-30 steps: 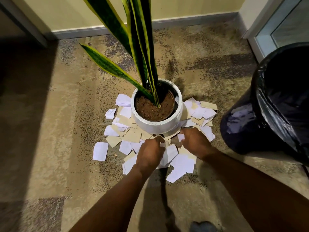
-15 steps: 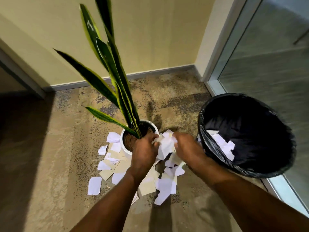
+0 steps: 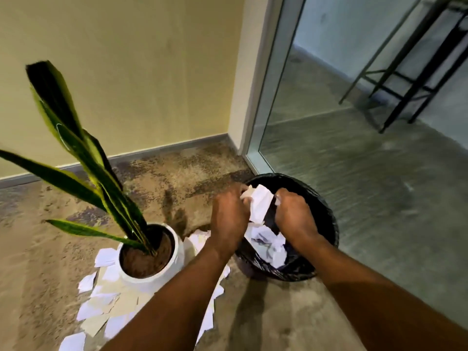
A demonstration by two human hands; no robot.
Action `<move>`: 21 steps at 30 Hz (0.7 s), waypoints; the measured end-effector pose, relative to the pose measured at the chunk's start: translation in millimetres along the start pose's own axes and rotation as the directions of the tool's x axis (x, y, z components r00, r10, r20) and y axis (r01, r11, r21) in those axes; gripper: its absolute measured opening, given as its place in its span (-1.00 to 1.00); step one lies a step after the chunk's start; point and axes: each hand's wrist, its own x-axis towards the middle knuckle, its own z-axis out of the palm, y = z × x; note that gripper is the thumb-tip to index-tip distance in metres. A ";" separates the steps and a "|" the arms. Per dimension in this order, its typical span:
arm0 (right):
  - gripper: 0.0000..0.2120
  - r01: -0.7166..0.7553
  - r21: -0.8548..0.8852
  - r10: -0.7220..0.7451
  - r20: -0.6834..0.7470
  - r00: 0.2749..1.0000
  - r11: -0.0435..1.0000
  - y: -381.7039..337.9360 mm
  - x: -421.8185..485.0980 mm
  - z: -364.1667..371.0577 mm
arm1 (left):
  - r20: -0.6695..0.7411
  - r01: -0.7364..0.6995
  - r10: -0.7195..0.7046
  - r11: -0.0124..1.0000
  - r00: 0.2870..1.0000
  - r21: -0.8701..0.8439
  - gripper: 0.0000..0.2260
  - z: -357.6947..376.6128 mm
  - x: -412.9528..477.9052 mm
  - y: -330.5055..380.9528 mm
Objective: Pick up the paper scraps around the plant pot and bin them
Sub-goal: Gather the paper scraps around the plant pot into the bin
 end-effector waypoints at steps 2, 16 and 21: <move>-0.83 -0.031 -0.004 0.031 0.000 1.000 1.000 13.8 -3.3 2.9 | 0.030 0.005 -0.005 1.000 1.000 -0.003 -0.79 14.0 -3.4 2.0; -0.82 -0.081 0.127 0.086 -0.031 0.996 0.989 -5.5 -7.2 36.2 | 0.115 -0.137 0.129 0.989 0.985 0.060 -0.76 33.2 -7.9 -37.1; -0.87 0.202 0.199 -0.199 -0.034 0.979 0.959 -68.4 -30.1 62.8 | -0.043 -0.132 0.133 0.991 0.990 0.033 -0.80 -16.6 -35.7 -73.2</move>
